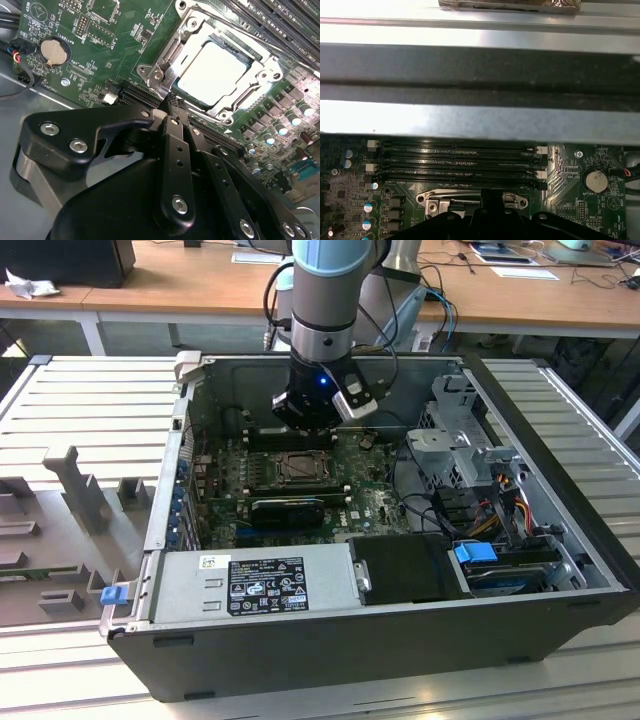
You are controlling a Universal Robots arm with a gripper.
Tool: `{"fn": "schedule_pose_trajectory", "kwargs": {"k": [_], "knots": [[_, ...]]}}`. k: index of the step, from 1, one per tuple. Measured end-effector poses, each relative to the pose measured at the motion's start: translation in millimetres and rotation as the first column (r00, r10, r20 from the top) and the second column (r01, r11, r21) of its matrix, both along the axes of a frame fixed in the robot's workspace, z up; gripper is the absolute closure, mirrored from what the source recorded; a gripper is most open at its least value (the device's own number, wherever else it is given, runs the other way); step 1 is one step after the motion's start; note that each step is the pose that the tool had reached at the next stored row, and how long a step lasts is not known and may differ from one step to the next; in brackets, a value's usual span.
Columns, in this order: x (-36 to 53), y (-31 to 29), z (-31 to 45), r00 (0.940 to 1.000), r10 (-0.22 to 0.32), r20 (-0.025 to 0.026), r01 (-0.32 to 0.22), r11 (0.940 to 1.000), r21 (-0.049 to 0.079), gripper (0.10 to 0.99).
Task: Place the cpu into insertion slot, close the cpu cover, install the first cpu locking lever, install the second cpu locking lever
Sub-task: 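Install the second cpu locking lever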
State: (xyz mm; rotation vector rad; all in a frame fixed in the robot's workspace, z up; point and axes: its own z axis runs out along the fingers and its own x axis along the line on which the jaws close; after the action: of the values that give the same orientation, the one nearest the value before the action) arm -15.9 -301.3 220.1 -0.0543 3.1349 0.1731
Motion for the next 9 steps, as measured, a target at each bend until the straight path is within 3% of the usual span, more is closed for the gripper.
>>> {"fn": "schedule_pose_trajectory", "kwargs": {"k": [9], "knots": [[0.0, -2.9, 1.3, 1.0000, 0.000, -0.0001, 0.000, 1.0000, 0.000, 0.980]]}}
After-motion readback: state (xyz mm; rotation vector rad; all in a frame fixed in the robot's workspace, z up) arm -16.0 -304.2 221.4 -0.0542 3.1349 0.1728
